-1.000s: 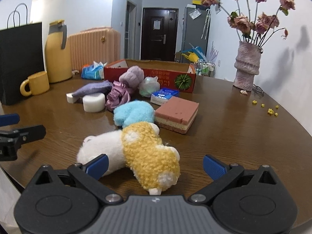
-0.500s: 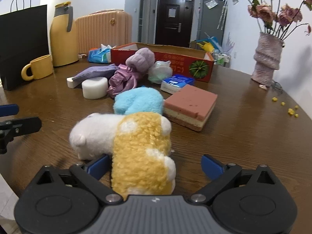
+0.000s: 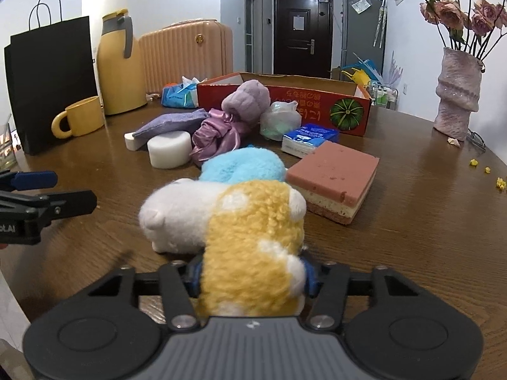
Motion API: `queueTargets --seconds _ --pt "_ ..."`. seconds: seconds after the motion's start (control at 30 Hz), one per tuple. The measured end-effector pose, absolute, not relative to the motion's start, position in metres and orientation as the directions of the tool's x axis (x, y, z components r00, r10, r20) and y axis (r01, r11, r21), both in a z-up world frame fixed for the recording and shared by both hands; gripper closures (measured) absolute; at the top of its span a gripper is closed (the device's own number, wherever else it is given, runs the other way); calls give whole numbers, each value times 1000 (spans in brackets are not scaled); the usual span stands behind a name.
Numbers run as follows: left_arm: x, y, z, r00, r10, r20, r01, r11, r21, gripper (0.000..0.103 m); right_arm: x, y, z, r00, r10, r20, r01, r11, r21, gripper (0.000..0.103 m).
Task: Organize soft objects
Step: 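Lift the plush with the right gripper while the left gripper grasps the white foam wedge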
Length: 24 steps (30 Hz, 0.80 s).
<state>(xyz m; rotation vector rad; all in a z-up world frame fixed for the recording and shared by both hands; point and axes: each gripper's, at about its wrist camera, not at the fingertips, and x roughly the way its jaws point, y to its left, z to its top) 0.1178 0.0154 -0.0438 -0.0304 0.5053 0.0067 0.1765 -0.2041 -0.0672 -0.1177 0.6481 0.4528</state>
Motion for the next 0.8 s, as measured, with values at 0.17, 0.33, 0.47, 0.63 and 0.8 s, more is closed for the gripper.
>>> queueTargets --seconds 0.17,0.33,0.47,0.63,0.8 --pt "125 13 -42 874 4 -487 -17 1000 -21 0 177 -216 -60 716 407 -567 -444 893 81 53" --pt "132 13 -40 872 9 -489 -19 1000 -16 0 178 -226 -47 752 411 -515 -430 898 89 53" --pt "138 12 -36 877 9 -480 -15 1000 -9 0 185 -232 -37 775 401 -488 -415 906 85 53" --pt "148 12 -31 880 18 -474 -23 1000 -5 0 197 -238 -25 800 384 -462 -396 915 75 53" --pt "158 16 -28 882 37 -471 -42 999 0 0 215 -244 -17 820 365 -441 -370 926 79 53"
